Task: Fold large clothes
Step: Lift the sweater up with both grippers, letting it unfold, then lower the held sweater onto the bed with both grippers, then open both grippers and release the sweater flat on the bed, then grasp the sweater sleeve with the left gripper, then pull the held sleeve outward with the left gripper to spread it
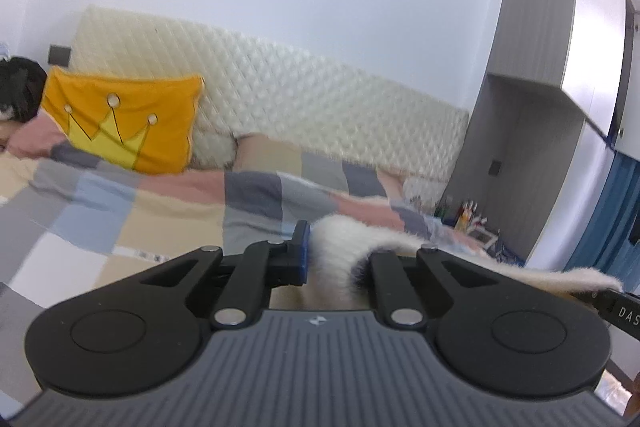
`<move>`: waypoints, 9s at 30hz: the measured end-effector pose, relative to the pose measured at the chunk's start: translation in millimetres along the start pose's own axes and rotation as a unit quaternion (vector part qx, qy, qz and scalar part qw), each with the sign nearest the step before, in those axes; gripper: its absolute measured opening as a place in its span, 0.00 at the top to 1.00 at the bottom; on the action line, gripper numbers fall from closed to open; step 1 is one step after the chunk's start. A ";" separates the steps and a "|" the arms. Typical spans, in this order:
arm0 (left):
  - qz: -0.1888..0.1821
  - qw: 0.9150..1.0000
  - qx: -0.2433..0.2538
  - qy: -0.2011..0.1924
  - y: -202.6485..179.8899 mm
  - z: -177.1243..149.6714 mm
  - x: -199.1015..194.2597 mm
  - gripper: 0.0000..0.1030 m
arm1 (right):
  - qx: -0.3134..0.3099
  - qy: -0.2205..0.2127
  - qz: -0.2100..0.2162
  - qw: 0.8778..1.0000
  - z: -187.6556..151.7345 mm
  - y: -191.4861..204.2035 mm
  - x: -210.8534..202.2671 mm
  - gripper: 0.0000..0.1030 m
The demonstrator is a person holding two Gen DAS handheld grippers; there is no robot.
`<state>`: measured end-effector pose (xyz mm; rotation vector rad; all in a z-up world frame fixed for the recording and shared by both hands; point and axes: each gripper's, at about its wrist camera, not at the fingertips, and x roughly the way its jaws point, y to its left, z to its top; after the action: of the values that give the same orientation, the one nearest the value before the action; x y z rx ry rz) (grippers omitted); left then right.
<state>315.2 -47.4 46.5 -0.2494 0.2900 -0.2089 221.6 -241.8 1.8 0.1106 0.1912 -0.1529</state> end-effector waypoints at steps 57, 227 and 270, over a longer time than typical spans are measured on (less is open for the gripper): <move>0.165 0.986 0.010 -0.032 183.9 161.1 -51.9 0.90 | -0.100 0.039 0.164 0.981 98.9 201.1 199.6 0.86; 0.294 0.865 -0.374 0.161 427.6 -188.6 -264.7 0.39 | -0.048 0.251 0.311 0.916 -200.2 219.3 41.3 0.16; 0.406 0.872 -0.271 -0.013 661.9 85.9 -156.1 0.87 | -0.068 0.237 0.325 0.913 -205.8 236.8 78.8 0.16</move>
<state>305.7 635.4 -13.6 -0.6616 0.4009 0.7277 299.1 5.2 -192.1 0.0658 0.6377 0.5609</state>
